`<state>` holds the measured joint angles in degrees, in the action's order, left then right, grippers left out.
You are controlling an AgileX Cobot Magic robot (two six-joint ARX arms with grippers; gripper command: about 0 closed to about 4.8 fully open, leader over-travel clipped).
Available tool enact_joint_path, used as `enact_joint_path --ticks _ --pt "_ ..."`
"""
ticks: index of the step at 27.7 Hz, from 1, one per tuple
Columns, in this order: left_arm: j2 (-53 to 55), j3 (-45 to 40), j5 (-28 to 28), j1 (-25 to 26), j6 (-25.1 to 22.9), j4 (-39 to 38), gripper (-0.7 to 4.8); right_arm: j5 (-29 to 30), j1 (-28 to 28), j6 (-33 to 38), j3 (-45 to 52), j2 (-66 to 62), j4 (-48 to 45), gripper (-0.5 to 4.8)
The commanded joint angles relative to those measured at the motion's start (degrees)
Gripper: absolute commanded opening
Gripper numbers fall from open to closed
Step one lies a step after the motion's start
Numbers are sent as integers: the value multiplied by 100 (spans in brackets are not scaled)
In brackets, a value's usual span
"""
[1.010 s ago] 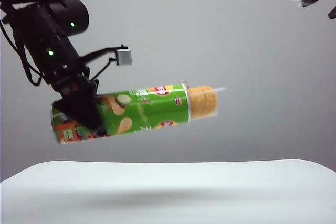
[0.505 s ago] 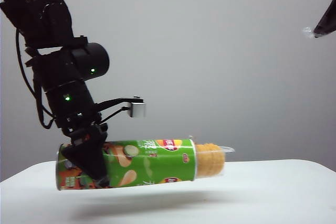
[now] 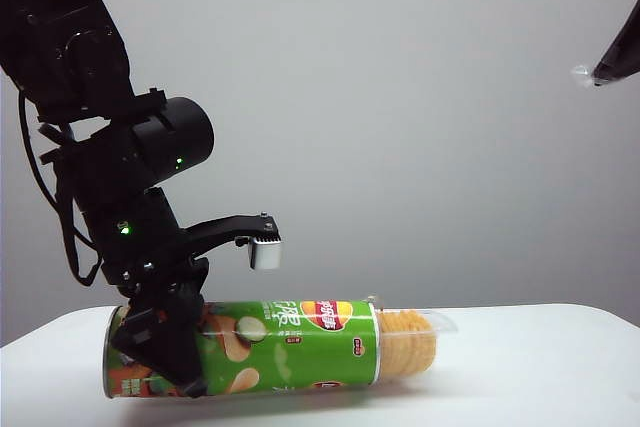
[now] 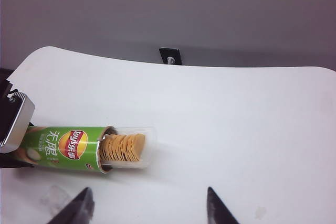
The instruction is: Pick up the green tub of chips from the desk, pull out the transparent container with the chips inside partially, and then place the chips back on the desk.
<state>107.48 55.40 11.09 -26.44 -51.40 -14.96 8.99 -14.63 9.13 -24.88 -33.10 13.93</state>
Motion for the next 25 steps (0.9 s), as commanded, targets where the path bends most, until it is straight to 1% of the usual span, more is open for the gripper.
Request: enact_joint_path --ticks 1,3,5,6,7,10,14,16,18,19,22,25 --pt "-39 13 216 -7 24 90 299 28 -7 7 -22 9 -90 274" --pt "-39 13 330 -4 111 46 339 122 -7 7 -22 9 -90 274" --pt "-39 13 326 -4 138 55 401 127 -7 9 -22 9 -90 274" --pt "-39 13 321 -4 168 57 451 136 -7 7 -22 9 -90 274" --pt "-39 13 323 -4 243 52 479 164 -7 9 -22 11 -90 274" --pt "-39 13 319 -7 411 37 479 186 -7 11 -22 11 -90 274" --pt "-160 15 302 -26 474 -120 479 262 -7 11 -24 13 -90 274" --pt "-328 17 278 -28 474 -195 479 271 -7 17 -24 13 -90 274" --pt "-730 17 181 -31 494 -304 479 271 -7 33 -24 13 -92 274" --pt "-1043 17 -7 -31 496 -461 479 271 -7 35 -26 15 -92 274" --pt "-1528 17 -435 -31 538 -844 479 275 -7 133 -28 61 -81 274" --pt "-2146 17 -964 -31 807 -1252 479 372 -9 302 -33 98 66 272"
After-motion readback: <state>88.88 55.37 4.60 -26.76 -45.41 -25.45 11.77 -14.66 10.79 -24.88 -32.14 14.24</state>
